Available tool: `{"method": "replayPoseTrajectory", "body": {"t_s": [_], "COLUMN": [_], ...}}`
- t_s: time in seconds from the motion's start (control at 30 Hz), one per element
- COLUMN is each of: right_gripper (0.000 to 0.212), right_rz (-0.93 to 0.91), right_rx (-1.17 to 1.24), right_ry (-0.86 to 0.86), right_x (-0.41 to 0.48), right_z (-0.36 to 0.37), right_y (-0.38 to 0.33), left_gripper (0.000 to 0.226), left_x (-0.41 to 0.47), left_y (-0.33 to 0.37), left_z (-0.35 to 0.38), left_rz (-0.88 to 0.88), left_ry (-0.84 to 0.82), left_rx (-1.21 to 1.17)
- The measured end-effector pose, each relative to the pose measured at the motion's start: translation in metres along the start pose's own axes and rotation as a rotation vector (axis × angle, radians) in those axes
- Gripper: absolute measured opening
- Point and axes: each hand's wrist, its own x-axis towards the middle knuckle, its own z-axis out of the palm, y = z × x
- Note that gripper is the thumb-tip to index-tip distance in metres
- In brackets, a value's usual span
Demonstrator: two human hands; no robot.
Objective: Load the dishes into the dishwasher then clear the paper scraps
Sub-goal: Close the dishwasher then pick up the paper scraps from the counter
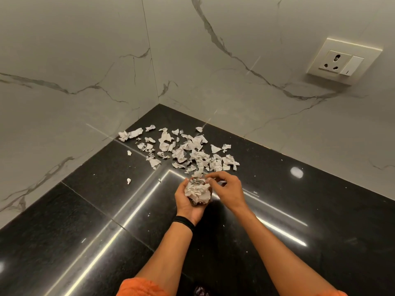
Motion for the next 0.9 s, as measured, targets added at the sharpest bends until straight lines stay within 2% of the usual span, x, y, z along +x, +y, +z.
{"method": "replayPoseTrajectory", "body": {"t_s": [0.13,0.2,0.33,0.43,0.57,0.67,0.73,0.9], "right_gripper": [0.014,0.022,0.039,0.029,0.021,0.022,0.022,0.022], "right_rz": [0.097,0.111,0.035,-0.039,-0.047,0.087,0.11,-0.052], "right_rx": [-0.118,-0.228,-0.515,-0.604,-0.557,-0.369,-0.236,-0.09], "right_ry": [0.049,0.042,-0.096,-0.085,-0.027,0.077,0.118,-0.031], "right_x": [0.025,0.041,0.064,0.063,0.049,0.036,0.03,0.004], "right_z": [-0.006,-0.009,-0.005,0.0,-0.004,-0.012,-0.014,-0.002], "right_y": [0.022,0.032,0.046,0.057,0.061,0.058,0.051,0.005], "left_gripper": [0.034,0.034,0.039,0.04,0.038,0.039,0.04,0.038], "left_x": [0.004,0.009,0.014,0.012,0.01,0.007,0.001,-0.01], "left_y": [0.006,0.008,0.011,0.013,0.017,0.015,0.013,0.003], "left_z": [-0.007,-0.01,-0.012,-0.013,-0.016,-0.018,-0.016,-0.007], "left_rz": [0.044,0.042,0.042,0.052,0.058,0.052,0.056,0.039], "left_ry": [0.022,0.04,0.042,0.049,0.048,0.054,0.053,0.004], "left_rx": [-0.011,-0.028,-0.026,-0.026,0.0,0.012,0.03,0.04]}}
